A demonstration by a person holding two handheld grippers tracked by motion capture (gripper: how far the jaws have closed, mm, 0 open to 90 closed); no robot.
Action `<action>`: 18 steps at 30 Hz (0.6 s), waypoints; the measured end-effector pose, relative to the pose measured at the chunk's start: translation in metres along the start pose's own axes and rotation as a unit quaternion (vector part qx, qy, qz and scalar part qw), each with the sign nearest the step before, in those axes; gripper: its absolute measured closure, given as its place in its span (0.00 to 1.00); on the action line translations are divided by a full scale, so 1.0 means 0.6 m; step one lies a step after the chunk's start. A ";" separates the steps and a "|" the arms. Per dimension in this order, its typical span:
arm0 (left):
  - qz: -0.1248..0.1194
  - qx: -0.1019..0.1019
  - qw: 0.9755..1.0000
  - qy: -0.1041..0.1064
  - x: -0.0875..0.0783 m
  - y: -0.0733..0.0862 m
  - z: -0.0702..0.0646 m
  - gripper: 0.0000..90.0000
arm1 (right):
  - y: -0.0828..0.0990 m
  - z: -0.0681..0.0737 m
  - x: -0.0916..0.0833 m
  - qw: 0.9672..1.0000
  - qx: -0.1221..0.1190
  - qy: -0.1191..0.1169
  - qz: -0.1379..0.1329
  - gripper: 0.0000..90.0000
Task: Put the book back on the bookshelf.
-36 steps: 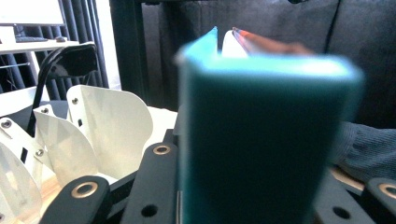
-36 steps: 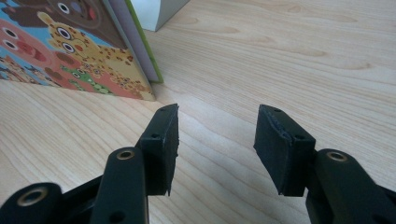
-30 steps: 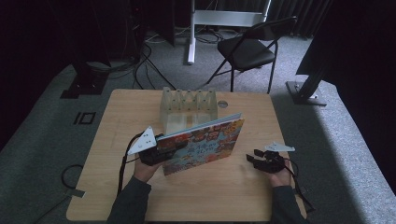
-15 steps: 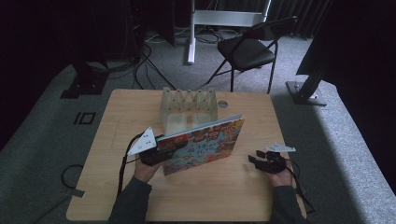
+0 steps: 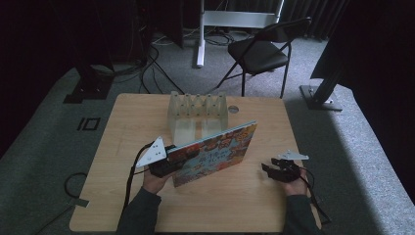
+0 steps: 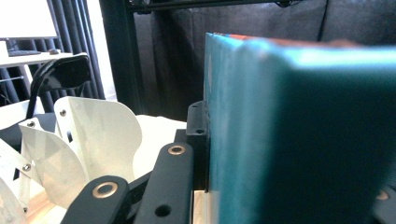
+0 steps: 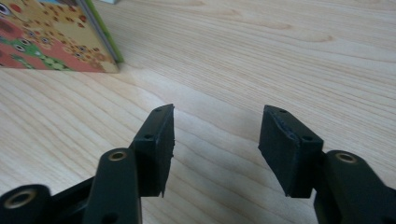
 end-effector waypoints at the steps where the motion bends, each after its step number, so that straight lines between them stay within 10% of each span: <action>1: -0.003 -0.003 1.000 -0.003 0.000 0.001 0.000 0.89 | 0.000 0.000 0.001 1.000 0.000 0.002 0.001 0.49; 18: -0.003 -0.004 1.000 -0.021 0.001 0.001 -0.010 0.89 | 0.006 -0.003 0.008 0.999 0.006 0.031 0.008 0.37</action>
Point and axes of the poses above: each handheld gripper's, and its own axes: x roughly forward along the jaws, y roughly out of its underside, z roughly to its left, the point moved 1 cm from there along x, roughly forward along the jaws, and after that the axes turned 4 degrees about x, right-handed, at the moved point
